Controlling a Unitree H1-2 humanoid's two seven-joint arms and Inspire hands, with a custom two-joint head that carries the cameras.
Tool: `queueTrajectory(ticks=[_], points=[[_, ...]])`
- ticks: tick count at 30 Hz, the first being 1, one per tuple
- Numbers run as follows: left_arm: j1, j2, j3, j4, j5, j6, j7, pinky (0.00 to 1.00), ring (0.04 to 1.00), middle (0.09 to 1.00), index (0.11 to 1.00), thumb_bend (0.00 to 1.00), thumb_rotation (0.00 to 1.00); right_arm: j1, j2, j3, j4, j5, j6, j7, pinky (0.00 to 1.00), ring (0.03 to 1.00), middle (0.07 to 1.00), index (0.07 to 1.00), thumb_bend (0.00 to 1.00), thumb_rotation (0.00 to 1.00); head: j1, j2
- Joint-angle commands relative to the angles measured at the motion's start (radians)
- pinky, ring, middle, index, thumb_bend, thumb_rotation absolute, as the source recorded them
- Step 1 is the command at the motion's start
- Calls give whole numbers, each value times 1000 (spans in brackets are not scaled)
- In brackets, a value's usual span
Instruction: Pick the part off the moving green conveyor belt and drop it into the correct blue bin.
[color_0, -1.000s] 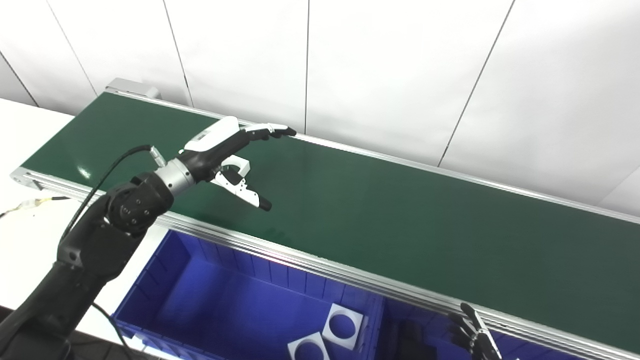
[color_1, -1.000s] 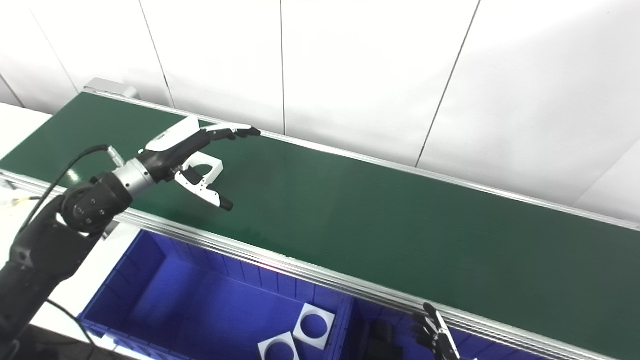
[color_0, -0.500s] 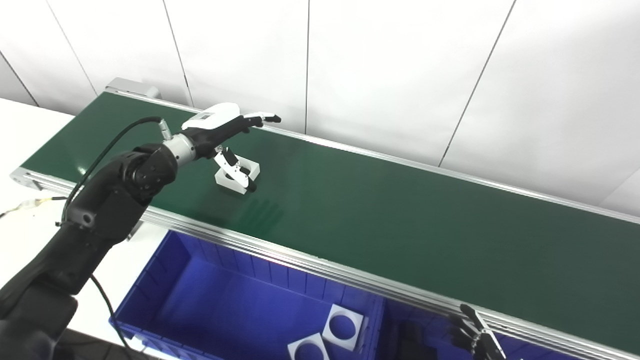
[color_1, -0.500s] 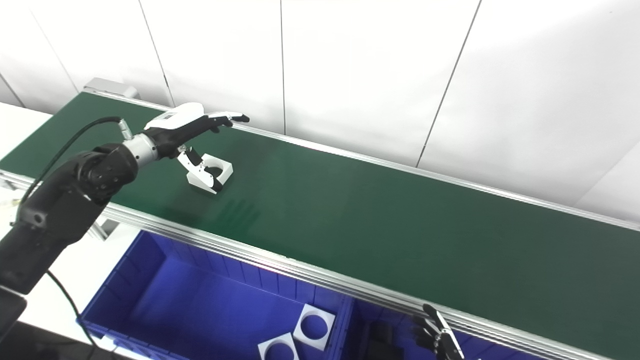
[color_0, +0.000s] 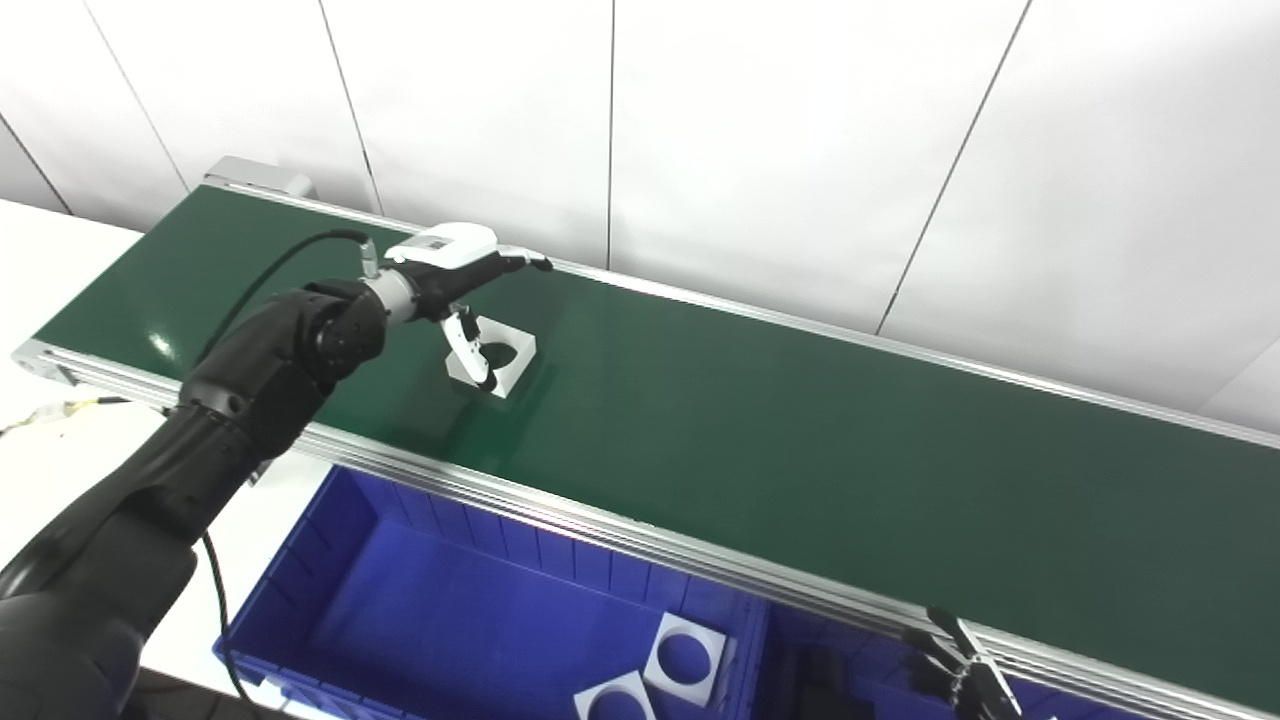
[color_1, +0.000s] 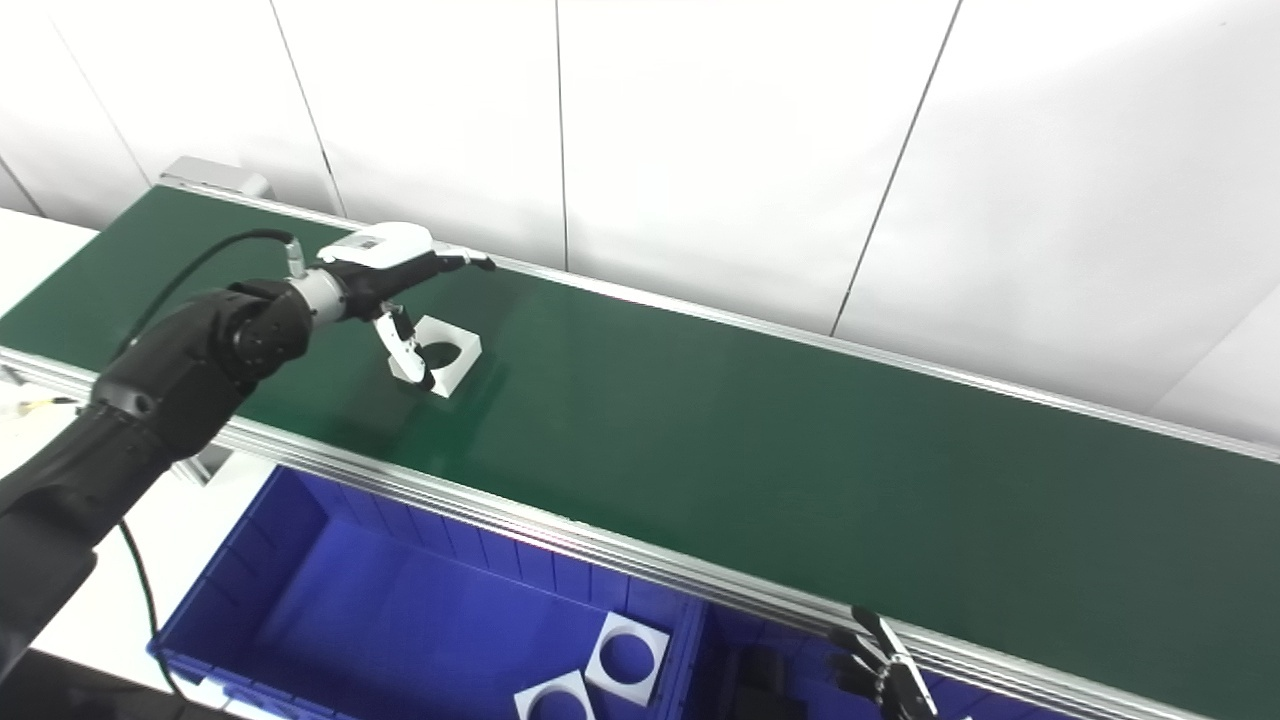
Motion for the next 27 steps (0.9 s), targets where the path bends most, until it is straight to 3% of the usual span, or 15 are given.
queueTrajectory(ticks=[1,10,20,21,24,26,27], points=[[-58,9,-7,-4,25,11,34,920,951,959,914,880,76,1,-11,5,-38,-1,-58,-22,702,748,803,896,940,553,-2,2],[-91,-33,-81,102,92,-26,129,929,945,947,906,874,2,8,-17,22,-48,3,-58,-43,704,749,802,894,940,554,-8,7],[-110,-80,-122,167,87,-26,155,858,910,919,877,781,0,17,-23,39,-64,-14,-58,-77,701,743,797,891,920,560,-14,16],[-111,-85,-126,176,95,-27,174,819,874,905,868,770,0,17,-25,42,-65,-15,-58,-83,703,742,795,890,917,558,-14,16],[-116,-97,-138,200,113,-31,223,574,686,839,816,682,0,19,-28,48,-67,-16,-58,-94,702,738,789,888,907,556,-15,21],[-118,-105,-137,196,104,-10,216,405,518,729,771,529,0,22,-28,50,-69,-16,-58,-103,702,737,787,886,908,561,-14,22],[-120,-107,-138,195,105,-2,215,345,478,593,719,512,0,23,-28,52,-71,-16,-58,-107,706,737,786,885,908,559,-14,23]])
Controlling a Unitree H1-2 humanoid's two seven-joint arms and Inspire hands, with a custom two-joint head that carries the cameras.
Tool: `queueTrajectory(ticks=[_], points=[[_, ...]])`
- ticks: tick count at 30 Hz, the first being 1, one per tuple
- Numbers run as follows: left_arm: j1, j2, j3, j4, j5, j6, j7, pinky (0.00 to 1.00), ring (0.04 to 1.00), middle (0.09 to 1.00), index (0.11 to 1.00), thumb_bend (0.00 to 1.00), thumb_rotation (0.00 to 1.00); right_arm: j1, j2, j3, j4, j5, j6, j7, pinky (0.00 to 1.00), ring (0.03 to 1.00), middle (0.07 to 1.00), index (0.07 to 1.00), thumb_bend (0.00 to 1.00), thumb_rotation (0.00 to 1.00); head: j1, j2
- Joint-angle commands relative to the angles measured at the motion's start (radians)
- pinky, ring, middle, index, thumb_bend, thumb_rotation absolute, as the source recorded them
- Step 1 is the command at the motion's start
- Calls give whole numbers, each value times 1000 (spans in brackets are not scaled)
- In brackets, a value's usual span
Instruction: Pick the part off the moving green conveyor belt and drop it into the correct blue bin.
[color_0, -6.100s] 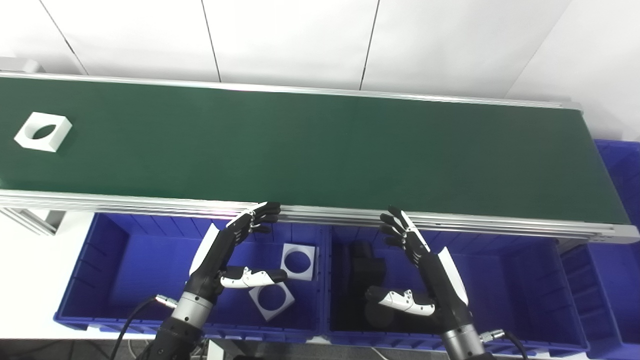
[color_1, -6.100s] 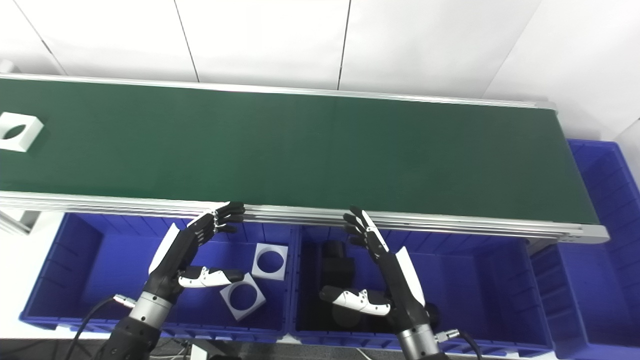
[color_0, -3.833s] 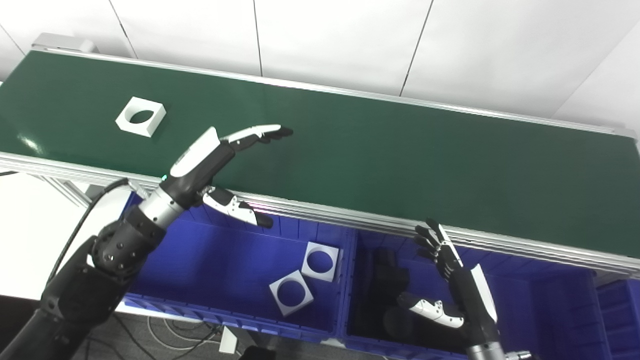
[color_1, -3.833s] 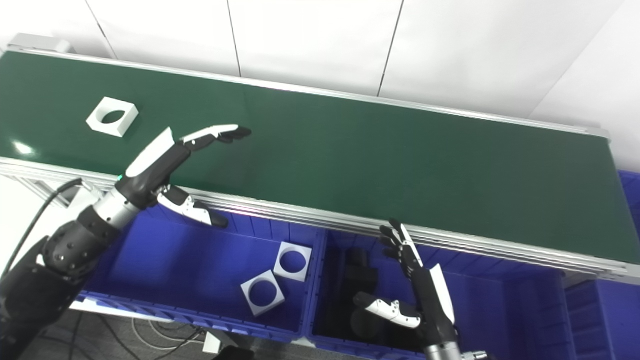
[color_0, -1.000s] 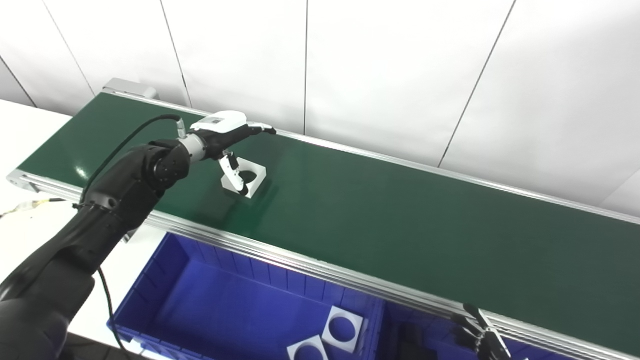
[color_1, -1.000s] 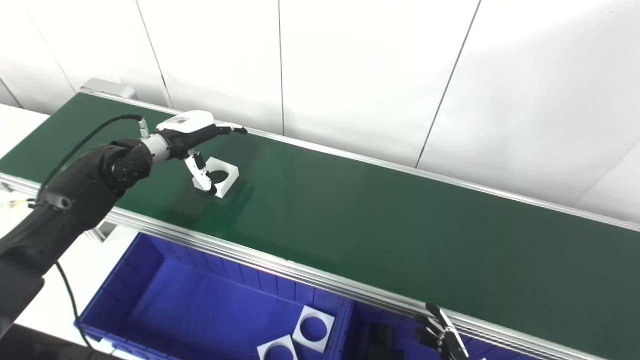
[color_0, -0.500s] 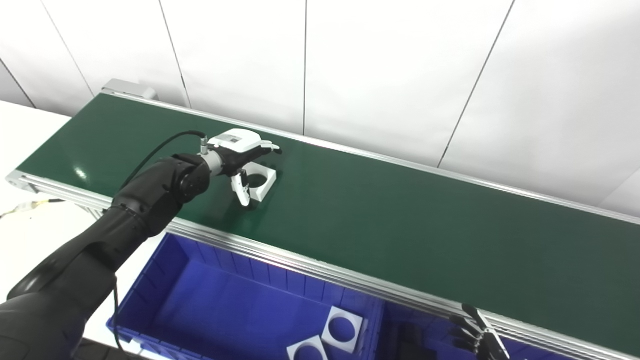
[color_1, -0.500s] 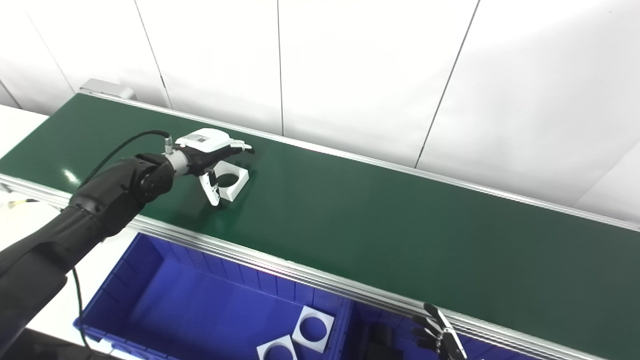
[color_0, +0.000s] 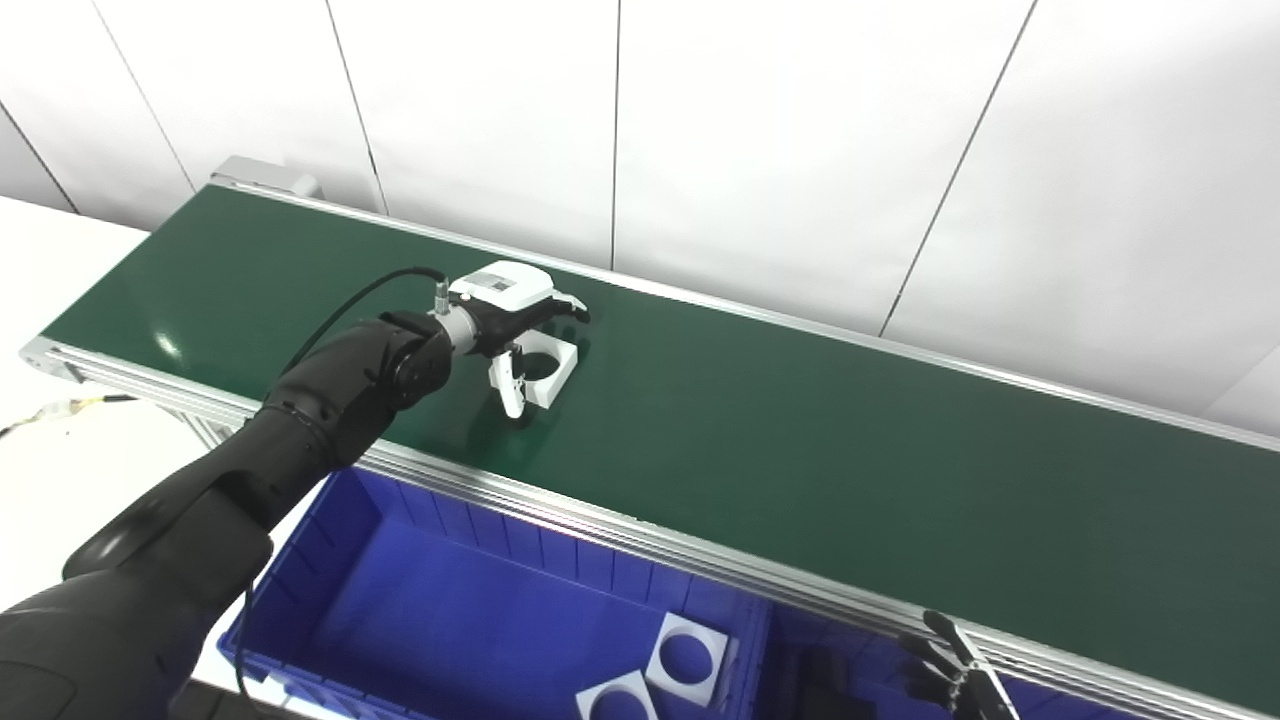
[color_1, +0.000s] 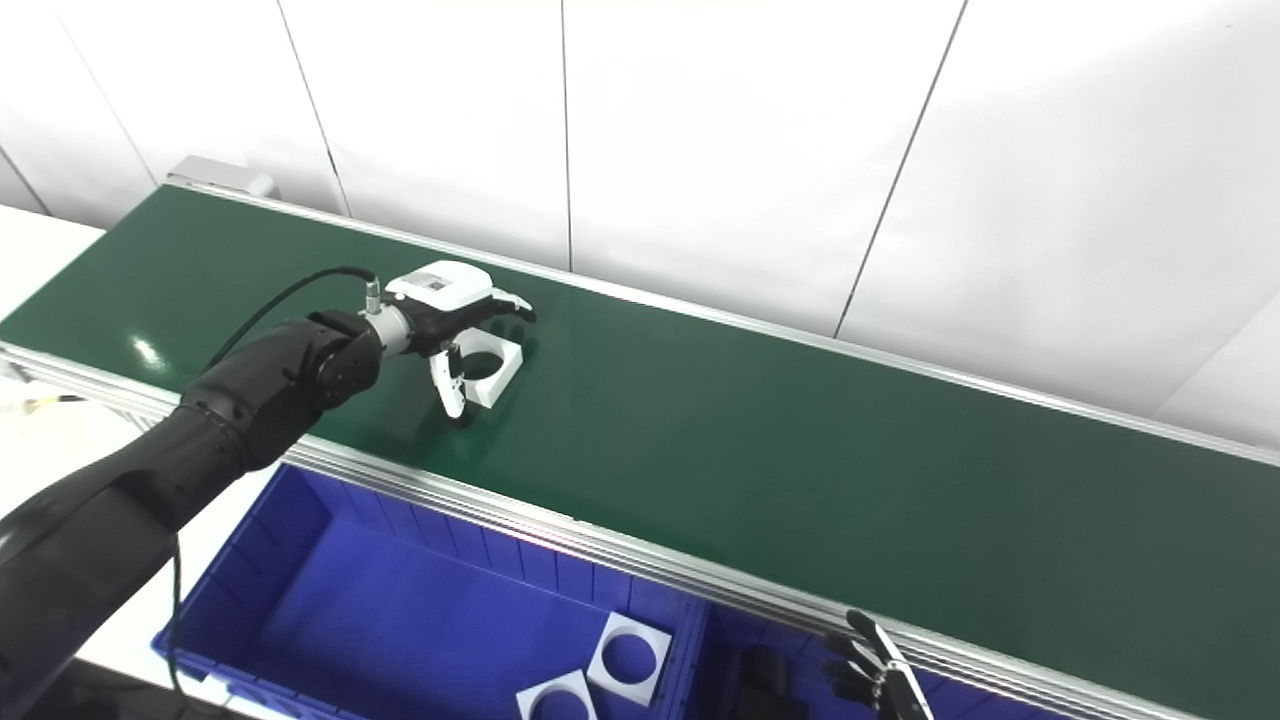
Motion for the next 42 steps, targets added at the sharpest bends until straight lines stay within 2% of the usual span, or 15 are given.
queueTrajectory(ticks=[1,4,6,10,15,22,27,30,32,39,42], points=[[-41,-8,-4,3,21,36,33,363,433,549,636,502,0,5,-7,4,-37,1,-58,-23,709,738,787,886,905,558,0,2],[-46,-9,-12,-1,25,48,15,392,420,520,520,497,0,5,-8,10,-39,0,-58,-30,720,741,787,887,901,560,0,4],[-48,-10,-19,-5,29,66,0,308,390,463,531,496,0,4,-11,15,-40,-4,-58,-38,723,744,789,891,895,566,-1,4],[-52,-13,-26,-5,22,96,-39,343,399,481,526,500,0,0,-14,22,-37,-10,-58,-56,720,744,791,889,894,575,-4,5],[-53,-12,-24,11,13,90,-38,364,416,500,507,500,0,-7,-22,38,-33,-25,-58,-90,706,739,791,887,894,593,-7,4],[-27,4,34,-43,-64,66,-27,347,409,497,510,499,0,-18,-28,55,-26,-17,-58,-104,702,735,788,883,889,582,-22,9],[27,22,139,-171,-159,9,19,324,404,493,515,497,0,-17,-28,65,-33,-25,-58,-123,691,727,784,879,880,570,-54,20],[71,21,203,-273,-218,-1,13,263,369,465,528,493,0,-17,-28,71,-38,-23,-58,-130,694,726,780,875,871,551,-86,31],[98,18,234,-333,-253,-5,0,267,370,467,531,493,0,-17,-30,76,-43,-29,-58,-135,691,726,779,874,870,550,-106,37],[184,0,284,-510,-334,1,-37,268,376,473,522,494,0,-12,-37,93,-56,-49,-58,-159,690,732,790,873,866,549,-158,57],[217,-11,300,-548,-379,-38,-34,254,371,467,521,494,0,-9,-33,96,-64,-53,-58,-166,692,733,788,873,864,544,-205,78]])
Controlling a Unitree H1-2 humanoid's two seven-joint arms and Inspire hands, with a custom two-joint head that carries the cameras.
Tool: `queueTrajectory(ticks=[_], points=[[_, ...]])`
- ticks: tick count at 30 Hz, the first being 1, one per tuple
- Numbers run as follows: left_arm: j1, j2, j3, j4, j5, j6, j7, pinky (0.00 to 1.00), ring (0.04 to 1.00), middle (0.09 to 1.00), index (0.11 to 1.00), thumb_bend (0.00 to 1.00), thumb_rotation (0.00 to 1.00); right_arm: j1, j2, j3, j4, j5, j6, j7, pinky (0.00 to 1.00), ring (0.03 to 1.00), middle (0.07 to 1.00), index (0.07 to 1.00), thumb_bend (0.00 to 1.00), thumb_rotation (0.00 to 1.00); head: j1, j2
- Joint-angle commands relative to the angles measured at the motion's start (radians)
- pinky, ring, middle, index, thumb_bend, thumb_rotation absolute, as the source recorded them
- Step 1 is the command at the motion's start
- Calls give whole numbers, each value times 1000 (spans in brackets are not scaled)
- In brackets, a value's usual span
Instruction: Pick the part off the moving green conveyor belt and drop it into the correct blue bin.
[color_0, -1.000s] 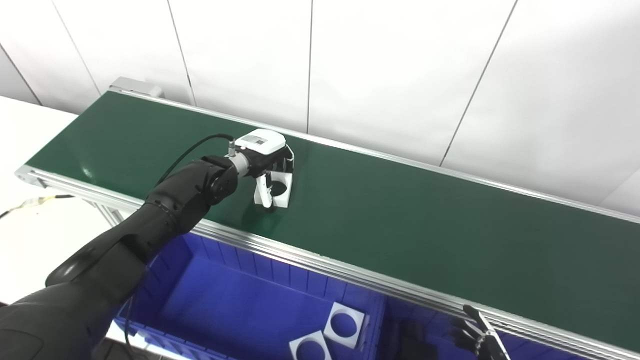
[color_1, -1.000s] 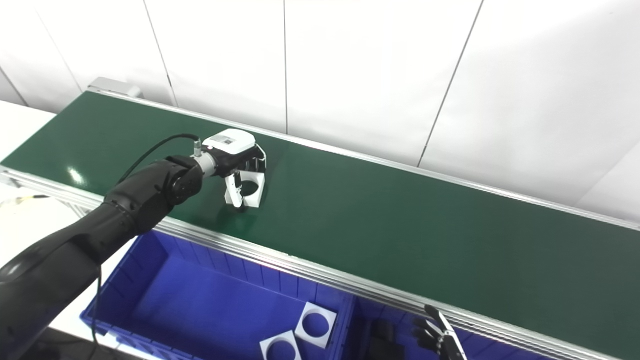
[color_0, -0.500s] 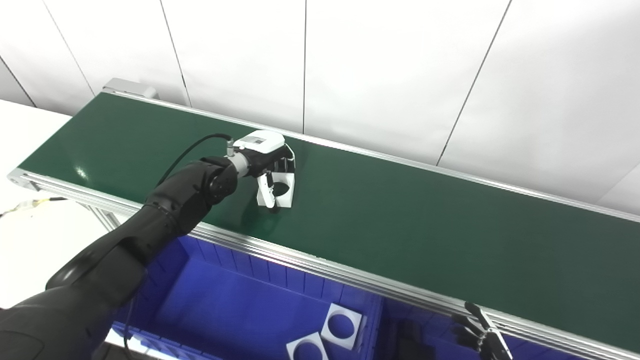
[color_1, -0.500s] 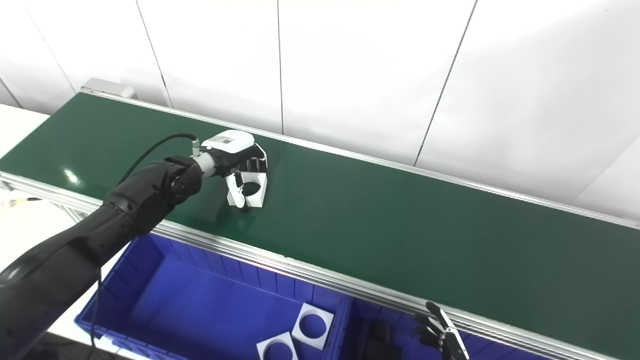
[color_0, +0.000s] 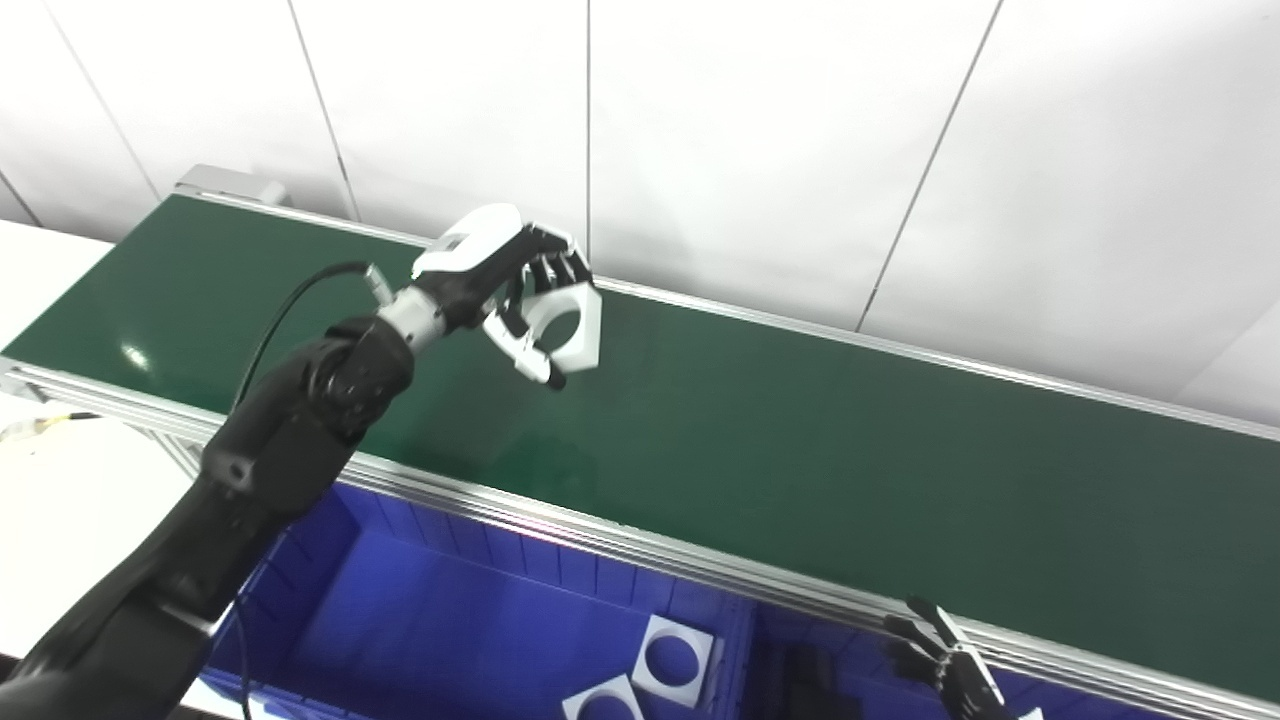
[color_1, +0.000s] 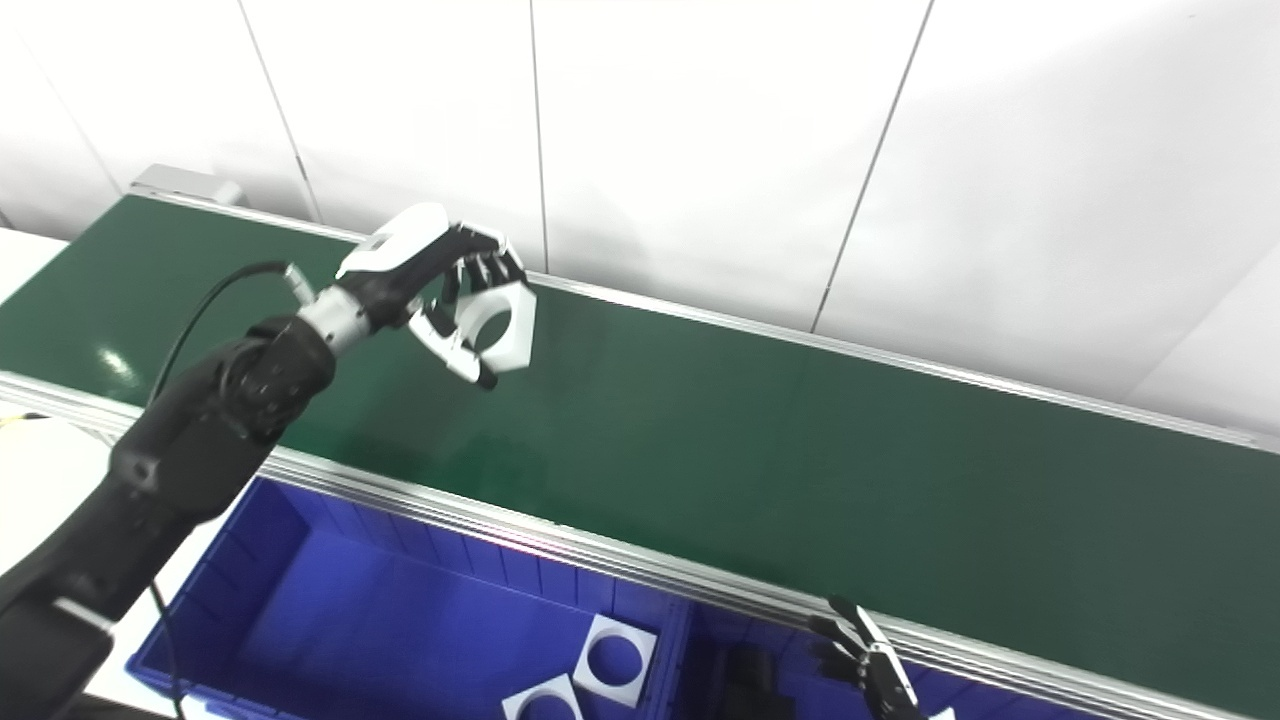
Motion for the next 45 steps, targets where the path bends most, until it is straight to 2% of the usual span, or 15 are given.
queueTrajectory(ticks=[1,6,11,13,14,15,20,23,27,31,34,40,43,45], points=[[-5,9,26,-49,-42,-61,19,245,368,462,522,493,0,1,0,1,-39,-10,-58,-20,696,734,786,874,864,540,-16,7],[61,-12,40,-77,-102,-137,16,250,373,458,522,492,0,1,13,12,-47,-24,-58,-33,702,740,784,879,863,532,-68,28],[142,-44,19,-46,-130,-258,24,263,381,463,520,493,0,4,34,14,-56,-63,-58,-50,699,741,790,879,863,557,-119,56],[170,-53,5,-44,-135,-278,28,247,373,457,521,492,0,5,41,11,-60,-73,-58,-49,704,745,792,880,865,567,-137,73],[178,-55,1,-45,-136,-281,29,254,376,458,521,492,0,5,44,9,-62,-76,-58,-48,704,746,795,882,866,577,-137,73],[195,-58,-11,-48,-135,-281,28,253,376,456,522,492,0,5,49,6,-66,-75,-58,-42,709,748,792,883,865,579,-150,98],[248,-62,-73,-45,-166,-281,30,299,395,465,521,494,0,8,75,-21,-83,-80,-58,-12,726,751,786,884,868,594,-205,147],[270,-61,-94,-46,-170,-281,25,266,381,469,517,493,0,5,91,-35,-86,-85,-58,5,719,752,788,883,871,597,-229,154],[293,-58,-137,-40,-165,-280,21,272,384,472,518,493,0,-3,112,-44,-83,-86,-58,12,700,738,791,876,874,587,-260,181],[310,-67,-168,-50,-130,-280,24,308,397,482,517,493,0,5,135,-68,-99,-97,-55,41,696,732,783,878,876,596,-287,209],[324,-81,-174,-66,-101,-262,-8,301,395,477,515,493,0,8,152,-86,-103,-102,-56,59,686,732,784,878,877,596,-293,216],[331,-103,-201,-54,-6,-251,-24,279,380,453,524,491,0,13,172,-109,-115,-109,-52,90,680,732,784,877,871,593,-313,233],[332,-110,-209,-45,20,-224,-45,280,379,452,526,491,0,19,183,-118,-128,-113,-44,106,682,733,784,879,872,596,-330,246],[331,-107,-217,-38,31,-203,-67,331,403,472,520,493,0,24,191,-124,-138,-119,-35,116,681,733,784,880,864,597,-334,248]])
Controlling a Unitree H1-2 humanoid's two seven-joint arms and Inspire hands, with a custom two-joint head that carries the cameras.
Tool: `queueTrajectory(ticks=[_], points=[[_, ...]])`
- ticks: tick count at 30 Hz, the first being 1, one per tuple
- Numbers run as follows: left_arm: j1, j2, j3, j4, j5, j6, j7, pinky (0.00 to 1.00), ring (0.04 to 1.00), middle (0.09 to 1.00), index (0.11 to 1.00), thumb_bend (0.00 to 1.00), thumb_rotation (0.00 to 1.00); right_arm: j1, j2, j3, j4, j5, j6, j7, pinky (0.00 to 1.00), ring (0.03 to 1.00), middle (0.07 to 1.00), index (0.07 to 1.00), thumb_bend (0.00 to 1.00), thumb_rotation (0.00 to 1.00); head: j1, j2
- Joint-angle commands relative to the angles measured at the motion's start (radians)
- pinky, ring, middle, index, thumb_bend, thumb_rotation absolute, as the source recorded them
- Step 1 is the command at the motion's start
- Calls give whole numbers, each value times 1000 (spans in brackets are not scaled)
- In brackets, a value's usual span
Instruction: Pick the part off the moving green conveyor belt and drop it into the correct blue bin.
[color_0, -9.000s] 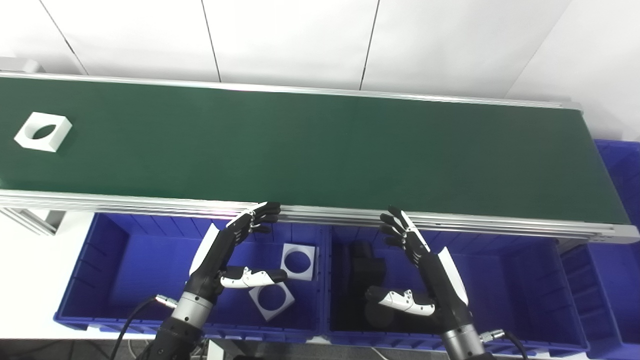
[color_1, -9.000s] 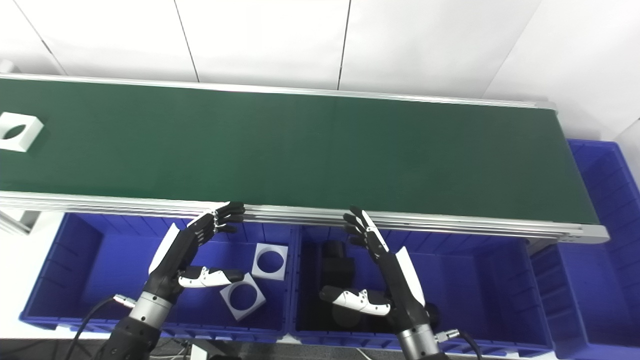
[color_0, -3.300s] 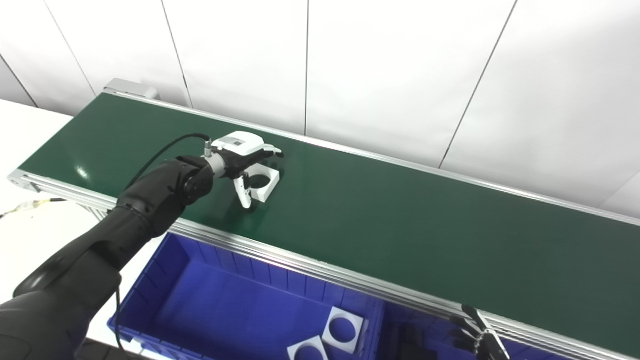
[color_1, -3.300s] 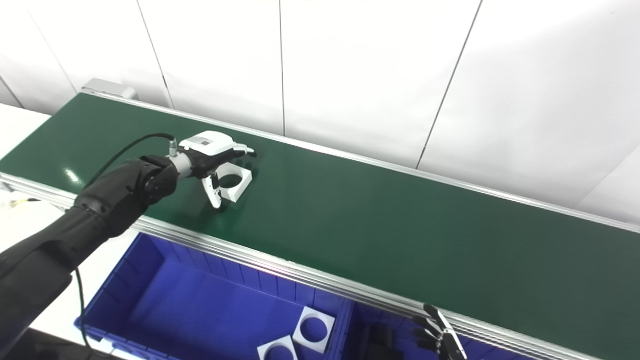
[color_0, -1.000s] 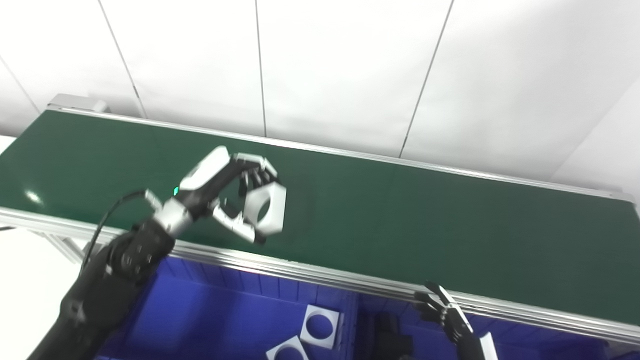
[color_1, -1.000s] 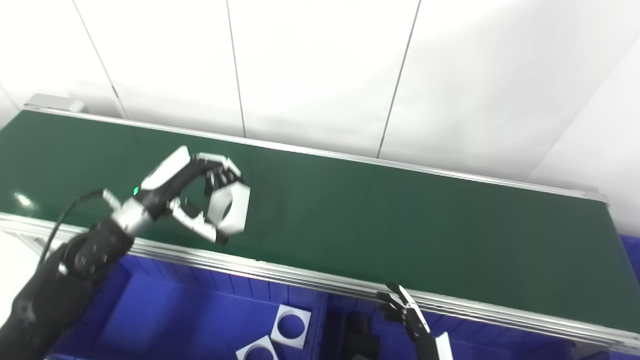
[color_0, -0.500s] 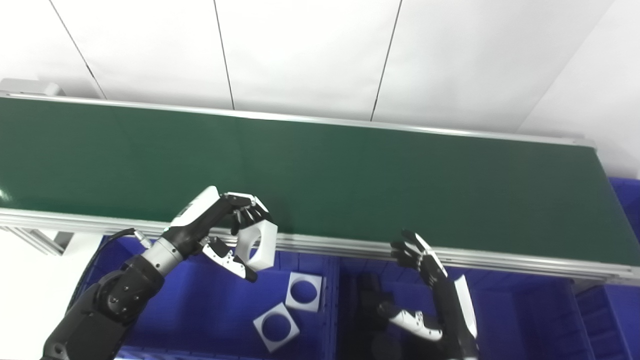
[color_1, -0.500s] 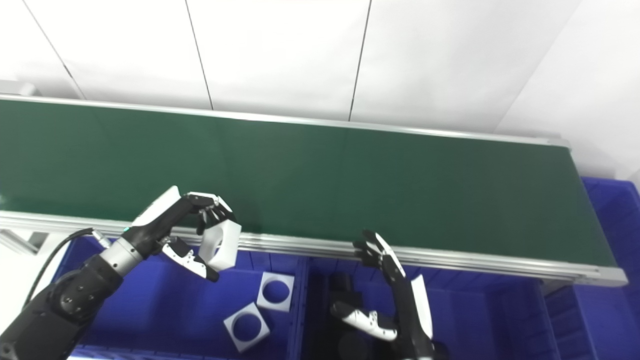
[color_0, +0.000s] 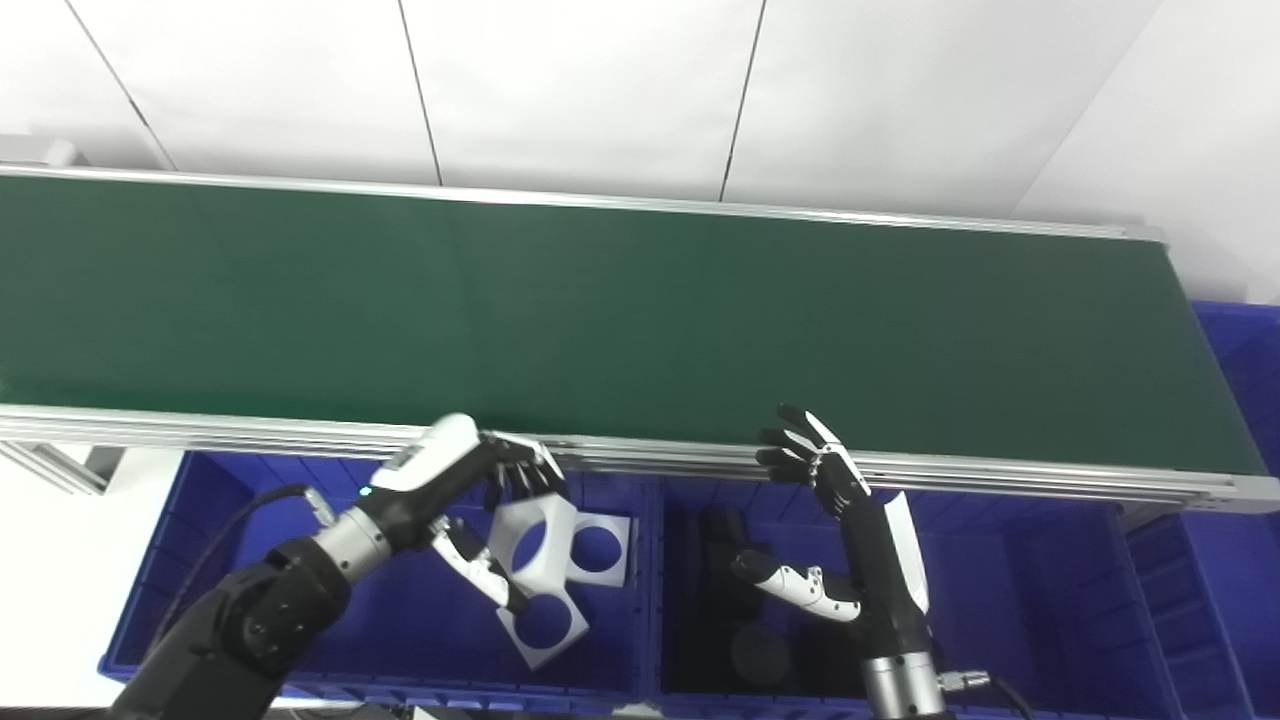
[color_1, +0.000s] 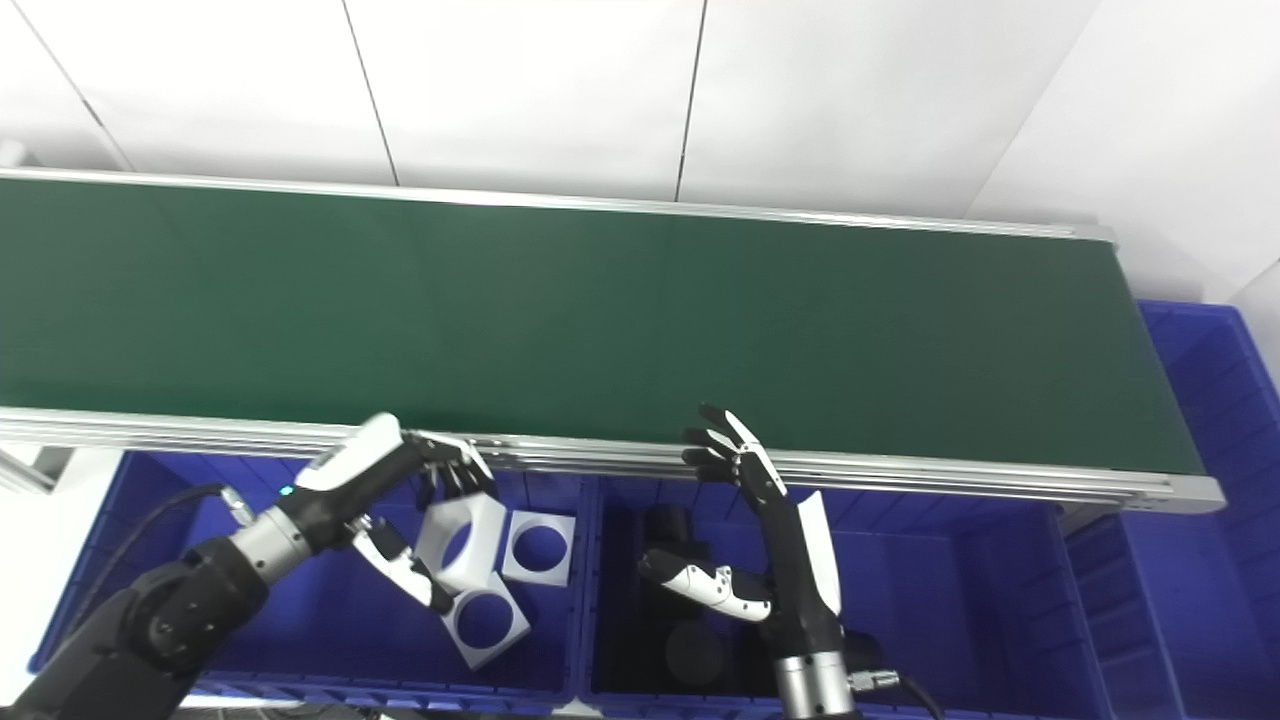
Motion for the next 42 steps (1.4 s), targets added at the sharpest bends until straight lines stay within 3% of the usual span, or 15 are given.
queueTrajectory(ticks=[1,4,8,9,10,11,12,14,17,21,27,31,34,37,42], points=[[-12,10,0,-9,10,16,-18,343,408,478,518,493,0,1,12,-10,-39,-7,-33,14,681,733,783,881,862,596,-3,0],[-12,12,-3,-14,41,47,-31,347,409,493,517,494,0,4,17,-20,-40,-21,-37,24,681,738,789,886,848,601,-6,-3],[-8,10,-5,-9,102,37,-4,376,402,497,552,490,0,8,22,-29,-46,-20,-28,42,685,746,797,889,854,596,-5,-6],[-6,9,-4,-11,117,42,-2,411,452,497,546,494,0,9,22,-30,-49,-16,-25,48,688,748,799,890,855,594,-6,-7],[-5,7,-4,-14,130,49,-1,507,596,594,519,500,22,10,21,-32,-52,-16,-23,54,694,751,802,893,855,593,-8,-7],[-3,6,-3,-15,143,52,1,542,641,655,512,500,36,12,21,-33,-55,-17,-19,59,696,753,802,893,854,593,-11,-9],[-2,6,-1,-15,153,51,5,637,746,782,737,568,210,14,21,-35,-57,-19,-18,64,702,756,806,897,849,592,-18,-9],[5,5,8,-25,151,56,4,659,771,813,788,590,267,17,25,-37,-62,-18,-12,72,703,757,807,898,847,590,-28,-14],[18,4,25,-41,120,58,3,704,837,895,872,755,448,22,34,-39,-72,-14,-3,84,710,762,810,896,850,577,-43,-19],[26,2,46,-28,49,13,8,730,870,959,954,930,579,25,38,-43,-77,-16,8,100,722,769,819,900,840,567,-54,-25],[43,-27,84,10,-207,-62,-21,808,906,964,945,988,535,26,40,-47,-72,-20,-2,109,724,770,817,903,829,562,-56,-26],[81,-80,122,-11,-445,-66,-59,811,893,938,940,981,494,30,39,-51,-81,-17,10,121,727,775,822,906,828,559,-58,-24],[119,-120,146,-43,-558,-62,-78,799,867,908,923,988,484,33,37,-53,-85,-15,13,129,724,778,826,904,829,554,-61,-22],[153,-149,164,-65,-619,-63,-99,787,854,907,919,985,467,34,34,-53,-90,-14,18,141,727,783,832,906,825,551,-71,-18],[194,-185,217,-84,-632,-67,-128,794,839,899,925,965,473,37,37,-52,-94,-16,35,157,741,798,849,909,842,570,-88,-18]])
